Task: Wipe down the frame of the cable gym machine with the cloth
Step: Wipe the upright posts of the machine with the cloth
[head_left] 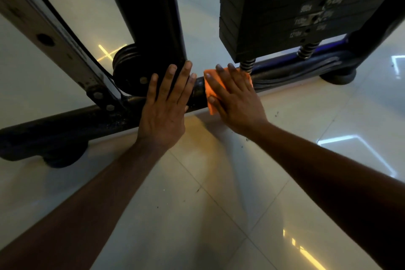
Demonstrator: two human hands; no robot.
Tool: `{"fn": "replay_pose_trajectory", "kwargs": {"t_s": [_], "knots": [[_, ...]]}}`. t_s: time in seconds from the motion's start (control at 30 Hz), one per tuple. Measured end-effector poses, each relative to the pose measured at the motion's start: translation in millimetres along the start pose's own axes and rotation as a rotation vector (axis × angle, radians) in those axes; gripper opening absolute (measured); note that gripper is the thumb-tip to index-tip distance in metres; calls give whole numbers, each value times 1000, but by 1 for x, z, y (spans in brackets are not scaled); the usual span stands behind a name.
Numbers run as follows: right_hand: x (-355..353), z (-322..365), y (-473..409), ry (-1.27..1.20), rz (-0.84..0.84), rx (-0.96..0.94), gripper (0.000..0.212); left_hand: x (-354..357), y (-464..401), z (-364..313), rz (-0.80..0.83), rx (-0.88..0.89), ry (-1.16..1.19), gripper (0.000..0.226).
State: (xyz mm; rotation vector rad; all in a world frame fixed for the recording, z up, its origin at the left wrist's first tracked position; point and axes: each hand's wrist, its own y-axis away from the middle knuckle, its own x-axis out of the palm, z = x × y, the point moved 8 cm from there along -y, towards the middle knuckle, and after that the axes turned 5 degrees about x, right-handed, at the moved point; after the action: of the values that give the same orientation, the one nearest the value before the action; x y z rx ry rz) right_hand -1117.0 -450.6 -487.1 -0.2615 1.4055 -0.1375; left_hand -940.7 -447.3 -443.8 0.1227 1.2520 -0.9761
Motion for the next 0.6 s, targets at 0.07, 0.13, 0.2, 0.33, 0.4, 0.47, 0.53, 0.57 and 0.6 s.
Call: {"fn": "replay_pose_trajectory", "kwargs": {"t_s": [0.07, 0.13, 0.2, 0.33, 0.4, 0.47, 0.53, 0.57, 0.6], "knots": [[-7, 8, 2, -85, -31, 29, 63, 4, 2, -3, 53, -12, 9, 91], [-14, 7, 5, -130, -21, 11, 62, 10, 6, -12, 125, 10, 14, 89], [-22, -4, 13, -146, 32, -7, 62, 14, 11, -24, 164, 29, 82, 82], [-37, -31, 51, -257, 45, 72, 61, 11, 10, -48, 125, 32, 340, 66], [-42, -54, 72, -287, 1, 129, 60, 7, 3, -59, 90, 57, 414, 61], [-45, -82, 82, -308, -43, 200, 60, 5, -13, -65, 54, 60, 470, 59], [-49, -106, 77, -327, -99, 288, 62, 3, -35, -67, 29, 18, 549, 58], [-51, -111, 69, -341, -128, 320, 62, 3, -45, -67, 26, -26, 592, 57], [-50, -113, 59, -357, -143, 345, 62, 5, -57, -67, 35, -77, 637, 55]]}}
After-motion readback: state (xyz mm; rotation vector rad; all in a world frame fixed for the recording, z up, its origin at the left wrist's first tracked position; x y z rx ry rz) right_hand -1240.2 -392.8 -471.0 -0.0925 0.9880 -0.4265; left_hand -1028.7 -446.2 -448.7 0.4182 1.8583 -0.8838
